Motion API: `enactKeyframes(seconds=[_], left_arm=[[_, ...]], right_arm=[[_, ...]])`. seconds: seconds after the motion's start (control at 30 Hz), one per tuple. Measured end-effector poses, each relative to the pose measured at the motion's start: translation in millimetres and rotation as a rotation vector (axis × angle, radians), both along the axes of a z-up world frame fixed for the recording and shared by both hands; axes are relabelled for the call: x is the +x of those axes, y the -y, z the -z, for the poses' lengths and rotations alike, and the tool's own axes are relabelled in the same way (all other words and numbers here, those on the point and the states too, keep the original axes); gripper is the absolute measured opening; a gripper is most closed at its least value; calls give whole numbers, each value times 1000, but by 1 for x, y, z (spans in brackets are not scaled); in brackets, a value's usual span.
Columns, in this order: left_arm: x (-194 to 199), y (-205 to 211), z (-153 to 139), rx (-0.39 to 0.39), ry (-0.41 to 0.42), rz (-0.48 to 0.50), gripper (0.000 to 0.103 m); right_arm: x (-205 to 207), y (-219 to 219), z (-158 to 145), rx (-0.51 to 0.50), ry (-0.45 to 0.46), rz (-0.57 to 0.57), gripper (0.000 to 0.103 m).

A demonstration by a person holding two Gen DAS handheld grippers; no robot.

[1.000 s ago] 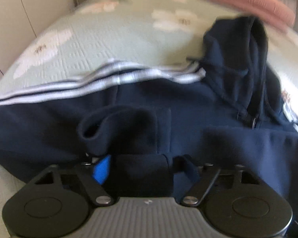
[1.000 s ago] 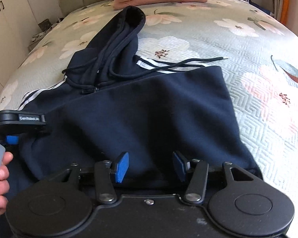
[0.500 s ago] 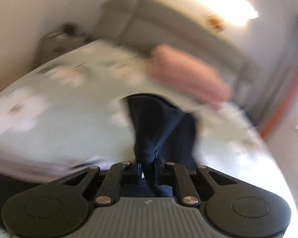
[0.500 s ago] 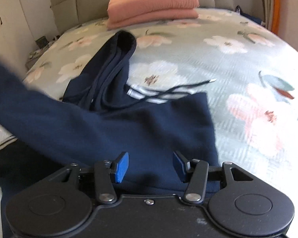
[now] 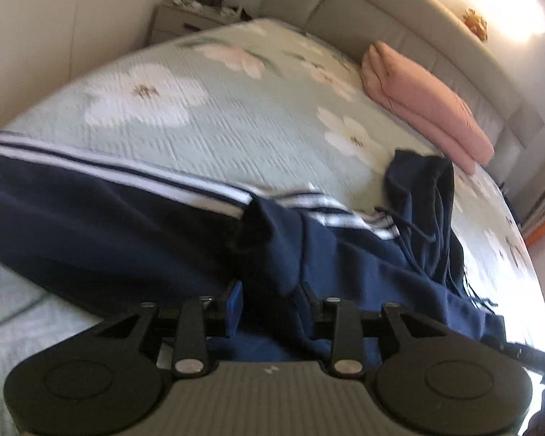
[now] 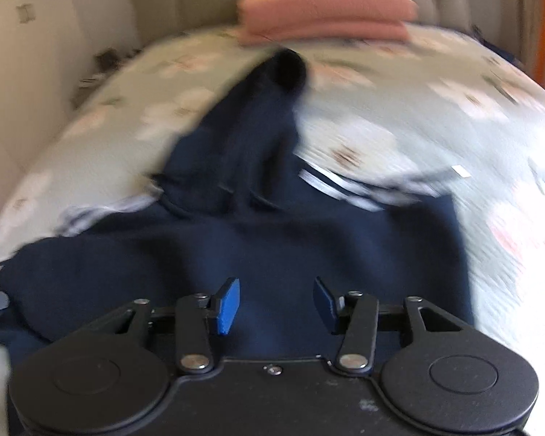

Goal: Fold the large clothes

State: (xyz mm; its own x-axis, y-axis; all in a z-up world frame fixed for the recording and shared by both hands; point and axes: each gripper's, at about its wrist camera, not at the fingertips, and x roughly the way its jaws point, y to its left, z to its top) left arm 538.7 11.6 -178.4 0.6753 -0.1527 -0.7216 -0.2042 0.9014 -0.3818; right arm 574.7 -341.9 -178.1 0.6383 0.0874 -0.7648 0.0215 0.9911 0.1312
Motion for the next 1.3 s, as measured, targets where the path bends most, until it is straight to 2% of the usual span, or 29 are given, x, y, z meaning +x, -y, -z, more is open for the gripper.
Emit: enactKeyframes(seconds=[0.1,0.17,0.2,0.23,0.3,0.33,0.37,0.4,0.47,0.53,0.57,0.6,0.63,0.67,0.7,0.73,0.77,0.83,0.9,1.03,1.13,1.23,1.27,1.3], left_arm=[[5,-17,-10,7,30,-13,36],[12,-18,-12,-13,50,-21,36],[16,-17,-13,-33,62,-19,36],[18,-15,-15,-60,75,-17,37],[21,-10,-20,-111,116,0,44],[23,-4,-22,-123,138,21,52],[26,4,-21,-118,149,56,58],[32,12,-17,-95,139,87,59],[43,17,2,-27,51,66,49],[44,3,21,-54,-11,17,41],[42,-8,33,-73,-55,-18,22],[38,-21,41,-109,-74,-41,12],[31,-35,46,-165,-70,-58,7],[24,-50,48,-234,-71,-67,7],[18,-60,47,-270,-66,-71,7],[10,-70,42,-275,-61,-77,9],[1,-80,37,-247,-65,-93,21],[-18,-101,24,-176,-62,-143,31],[-36,-132,15,-140,-51,-225,34],[-56,-198,11,-95,-61,-442,60],[-57,-241,25,-209,-67,-559,80],[-46,-266,53,-383,-67,-610,83],[-43,-269,57,-399,-38,-631,90],[-41,-270,60,-404,-2,-644,93]], right_arm=[[12,-33,16,-64,-26,-71,55],[20,-41,42,-112,-134,-51,52],[19,-37,50,-96,-145,-16,53],[15,-31,48,-61,-129,11,53],[13,-29,41,-62,-154,52,58],[9,-31,35,-79,-147,62,58],[4,-35,28,-97,-118,47,58],[-1,-41,22,-112,-83,26,57],[-10,-51,15,-162,-55,-2,57],[-9,-55,21,-165,-96,-5,58],[-5,-56,31,-173,-156,7,60],[-2,-52,42,-155,-198,26,65],[-4,-47,43,-136,-175,59,76],[-2,-44,44,-139,-184,72,83],[-1,-43,43,-138,-192,81,84],[0,-42,42,-129,-200,85,84],[0,-42,42,-133,-202,86,84],[-1,-47,42,-166,-199,83,86],[-1,-53,44,-195,-199,83,86],[3,-52,47,-165,-217,120,88],[6,-50,49,-148,-229,147,89],[7,-53,48,-159,-245,163,89],[8,-54,48,-163,-252,166,89],[10,-54,48,-167,-259,169,89]])
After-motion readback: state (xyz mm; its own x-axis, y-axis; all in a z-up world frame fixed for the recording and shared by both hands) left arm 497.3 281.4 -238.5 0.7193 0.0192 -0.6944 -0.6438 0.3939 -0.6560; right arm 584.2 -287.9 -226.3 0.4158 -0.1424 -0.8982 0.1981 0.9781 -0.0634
